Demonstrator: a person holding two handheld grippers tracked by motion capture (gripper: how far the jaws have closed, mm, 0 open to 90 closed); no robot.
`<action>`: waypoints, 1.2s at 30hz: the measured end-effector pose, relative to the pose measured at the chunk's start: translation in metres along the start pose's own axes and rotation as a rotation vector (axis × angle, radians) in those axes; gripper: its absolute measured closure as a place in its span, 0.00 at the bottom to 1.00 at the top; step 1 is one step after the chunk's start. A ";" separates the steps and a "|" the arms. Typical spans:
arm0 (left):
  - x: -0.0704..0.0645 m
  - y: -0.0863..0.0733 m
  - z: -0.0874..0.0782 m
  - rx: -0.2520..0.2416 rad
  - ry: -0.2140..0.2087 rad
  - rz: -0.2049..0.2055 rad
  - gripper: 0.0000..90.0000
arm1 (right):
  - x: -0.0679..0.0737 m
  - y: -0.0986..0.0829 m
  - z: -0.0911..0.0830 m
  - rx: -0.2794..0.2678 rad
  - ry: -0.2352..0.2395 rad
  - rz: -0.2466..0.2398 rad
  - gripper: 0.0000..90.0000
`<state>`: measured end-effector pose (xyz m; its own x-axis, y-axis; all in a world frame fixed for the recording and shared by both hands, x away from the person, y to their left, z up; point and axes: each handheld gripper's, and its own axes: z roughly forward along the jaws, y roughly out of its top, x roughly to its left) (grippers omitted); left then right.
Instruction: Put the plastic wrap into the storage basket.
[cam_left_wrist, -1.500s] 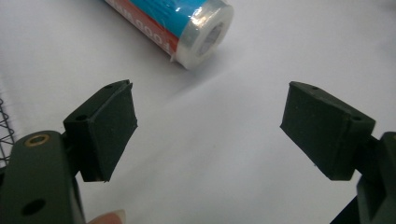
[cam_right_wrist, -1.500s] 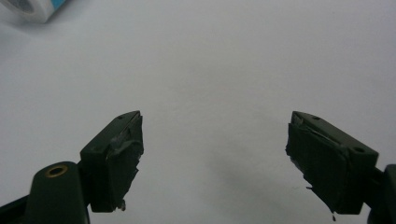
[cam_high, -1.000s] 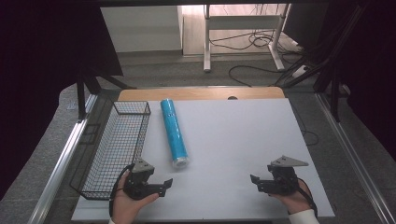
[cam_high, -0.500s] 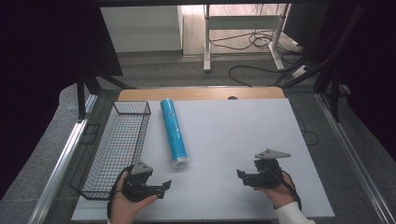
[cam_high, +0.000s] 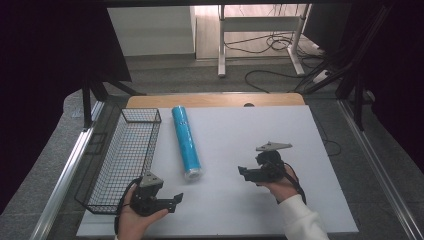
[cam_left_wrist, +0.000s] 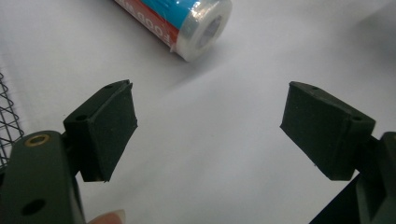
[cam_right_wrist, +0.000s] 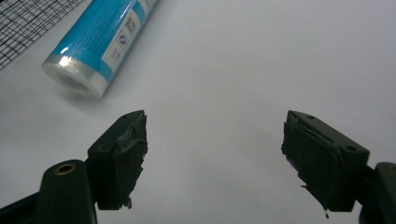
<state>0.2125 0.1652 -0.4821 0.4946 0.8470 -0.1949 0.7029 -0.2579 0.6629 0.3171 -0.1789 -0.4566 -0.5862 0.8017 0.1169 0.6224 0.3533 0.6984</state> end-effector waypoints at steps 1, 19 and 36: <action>0.001 0.000 -0.001 -0.002 0.000 -0.001 0.19 | 0.000 0.002 0.002 0.005 0.002 -0.001 0.25; 0.001 -0.002 0.004 0.000 0.005 0.002 0.19 | 0.030 0.073 0.067 0.055 0.073 -0.031 0.26; 0.004 -0.004 0.007 0.010 0.010 -0.010 0.20 | 0.054 0.108 0.110 0.098 0.099 -0.052 0.24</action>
<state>0.2154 0.1663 -0.4906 0.4823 0.8542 -0.1944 0.7131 -0.2540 0.6534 0.4096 -0.0443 -0.4523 -0.6644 0.7312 0.1550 0.6347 0.4424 0.6336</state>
